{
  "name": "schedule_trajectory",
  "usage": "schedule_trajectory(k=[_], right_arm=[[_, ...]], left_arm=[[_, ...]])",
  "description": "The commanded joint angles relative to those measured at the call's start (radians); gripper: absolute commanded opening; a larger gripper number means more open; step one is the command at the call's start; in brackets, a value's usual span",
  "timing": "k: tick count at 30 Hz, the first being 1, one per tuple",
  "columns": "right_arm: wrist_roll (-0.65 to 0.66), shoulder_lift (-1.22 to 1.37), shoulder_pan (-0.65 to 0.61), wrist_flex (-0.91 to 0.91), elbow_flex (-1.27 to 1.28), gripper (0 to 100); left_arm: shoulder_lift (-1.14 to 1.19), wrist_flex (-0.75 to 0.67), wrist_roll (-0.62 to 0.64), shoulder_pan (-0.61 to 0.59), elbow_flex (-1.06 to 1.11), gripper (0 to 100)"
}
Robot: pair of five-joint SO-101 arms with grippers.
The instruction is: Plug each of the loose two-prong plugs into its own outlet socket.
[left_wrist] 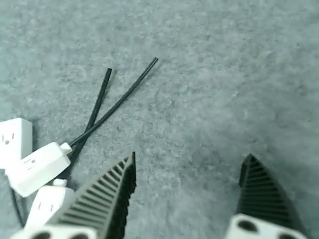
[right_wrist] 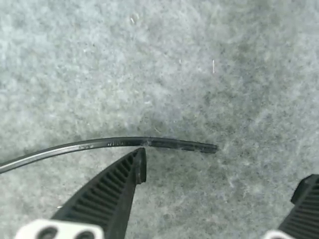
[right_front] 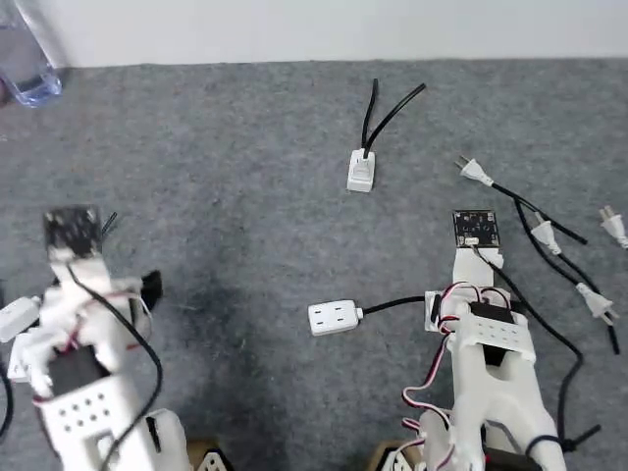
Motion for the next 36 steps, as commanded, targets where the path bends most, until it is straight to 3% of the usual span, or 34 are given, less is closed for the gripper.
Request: schedule_trajectory(k=[1,10,16,23,28,31,36], right_arm=[[-0.011,-0.028,-0.010,-0.015,-0.032,43.9],[-0.012,-0.039,0.012,0.002,-0.038,43.9],[-0.005,-0.114,0.015,0.035,-0.034,43.9],[0.008,-0.189,0.214,0.205,-0.236,43.7],[0.203,-0.189,0.321,0.341,-0.443,43.7],[0.255,-0.189,0.387,0.363,-0.528,43.7],[0.453,-0.147,0.466,0.412,-0.661,43.7]], left_arm=[[-0.109,-0.092,-0.015,-0.008,0.128,32],[-0.143,-0.100,0.035,-0.002,0.208,32],[-0.144,-0.262,0.035,0.002,0.351,32],[-0.144,-0.261,0.040,0.002,0.351,32],[-0.144,-0.262,0.040,0.002,0.354,32],[-0.144,-0.264,0.040,0.003,0.354,32],[-0.144,-0.264,0.040,0.003,0.354,32]])
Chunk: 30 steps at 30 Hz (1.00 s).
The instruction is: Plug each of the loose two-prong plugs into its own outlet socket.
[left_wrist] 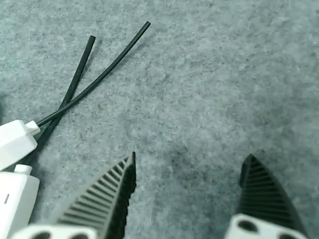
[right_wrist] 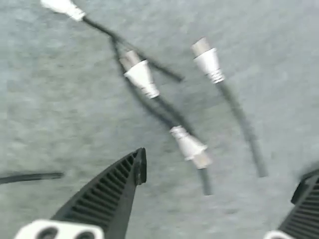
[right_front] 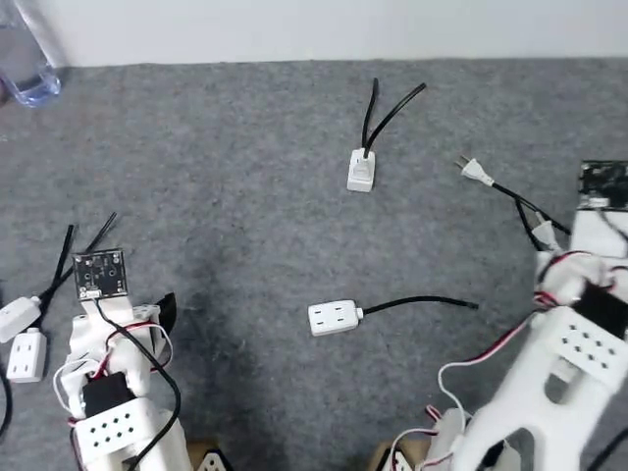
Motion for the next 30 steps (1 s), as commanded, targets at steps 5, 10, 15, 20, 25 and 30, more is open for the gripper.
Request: schedule_trajectory(k=[5,10,15,20,25,30], right_arm=[[0.296,0.199,0.070,0.214,-0.376,43.7],[0.305,0.447,0.117,0.371,-0.726,43.7],[0.400,0.728,0.122,0.549,-1.053,43.7],[0.486,1.000,0.119,0.688,-1.373,43.8],[0.565,1.245,0.108,0.740,-1.666,43.8],[0.580,1.497,0.074,0.687,-1.901,43.8]], left_arm=[[-0.009,-0.028,0.006,0.005,-0.005,32],[-0.009,-0.026,0.005,0.005,-0.004,32],[-0.009,-0.025,0.003,0.005,-0.004,32],[-0.009,-0.026,0.003,0.005,-0.004,32],[-0.009,-0.025,0.003,0.005,-0.004,32],[-0.009,-0.025,0.003,0.005,-0.002,32]])
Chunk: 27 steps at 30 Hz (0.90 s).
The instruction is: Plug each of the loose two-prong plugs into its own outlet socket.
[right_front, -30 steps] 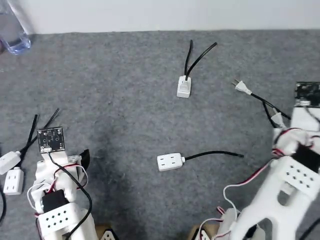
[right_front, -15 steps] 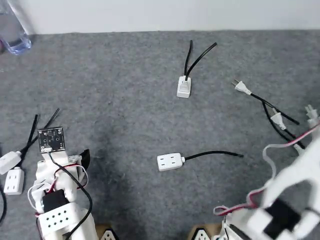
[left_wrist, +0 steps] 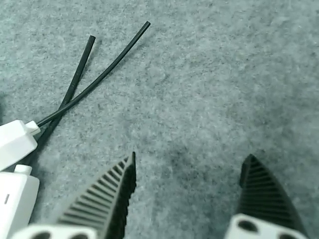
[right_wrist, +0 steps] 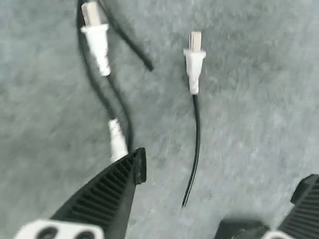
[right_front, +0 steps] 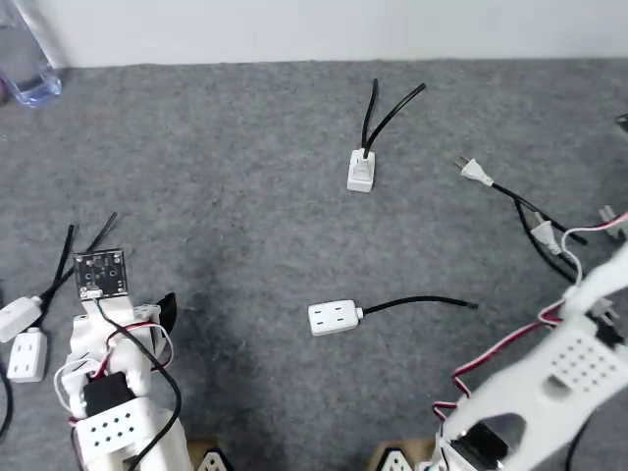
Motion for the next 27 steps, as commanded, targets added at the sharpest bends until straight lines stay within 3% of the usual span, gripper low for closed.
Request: schedule_trajectory(k=[1,12,20,27], right_arm=[[0.018,0.147,-0.031,-0.054,-0.204,43.8],[0.074,0.495,-0.070,-0.274,-0.394,42.9],[0.074,0.644,-0.035,-0.414,-0.396,15.6],[0.074,0.679,-0.004,-0.432,-0.397,18.6]], left_arm=[[-0.009,-0.025,0.003,0.005,-0.002,32],[-0.009,-0.031,0.002,0.005,0.005,32],[-0.009,-0.029,0.002,0.005,0.005,32],[-0.009,-0.029,0.002,0.006,0.005,32]])
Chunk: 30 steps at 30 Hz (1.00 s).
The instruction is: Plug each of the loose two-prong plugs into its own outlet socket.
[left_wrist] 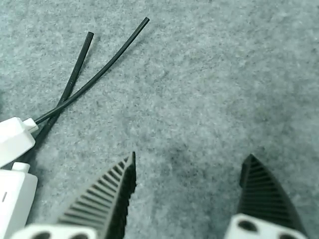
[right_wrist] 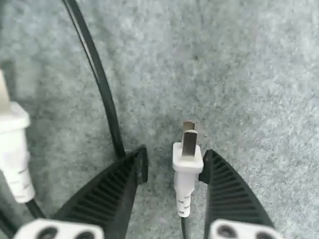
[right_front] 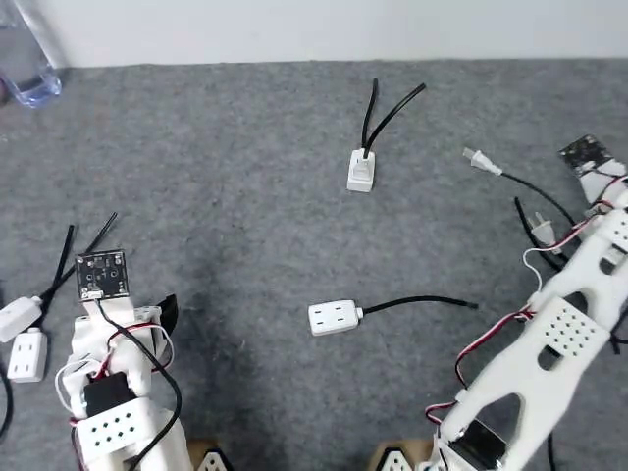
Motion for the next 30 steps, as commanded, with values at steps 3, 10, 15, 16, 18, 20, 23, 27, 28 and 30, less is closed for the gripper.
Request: schedule_trajectory(k=[3,10,15,16,18,20,23,27,28,30], right_arm=[[0.009,0.012,0.053,-0.028,-0.014,18.6],[0.009,0.013,0.101,-0.027,-0.044,13.9],[0.011,0.018,0.116,-0.039,-0.046,0.6],[0.011,0.018,0.119,-0.039,-0.044,1.2],[0.011,0.018,0.120,-0.039,-0.044,0.9],[0.011,0.018,0.120,-0.038,-0.044,0.8],[0.011,0.008,0.127,-0.027,-0.054,0.8],[0.009,-0.031,0.134,0.105,-0.132,0.8],[0.008,-0.044,0.136,0.160,-0.166,0.8],[0.006,-0.068,0.128,0.275,-0.238,0.8]], left_arm=[[-0.009,-0.029,0.002,0.006,-0.005,32],[-0.009,-0.029,0.002,0.006,-0.005,32],[-0.009,-0.029,0.002,0.006,-0.005,32],[-0.009,-0.029,0.002,0.006,-0.004,32],[-0.009,-0.029,0.002,0.006,-0.004,32],[-0.009,-0.029,0.002,0.006,-0.004,32],[-0.009,-0.029,0.002,0.006,-0.004,32],[-0.009,-0.029,0.002,0.034,-0.002,32],[-0.009,-0.029,0.002,0.035,-0.002,32],[-0.009,-0.029,0.002,0.035,-0.002,32]])
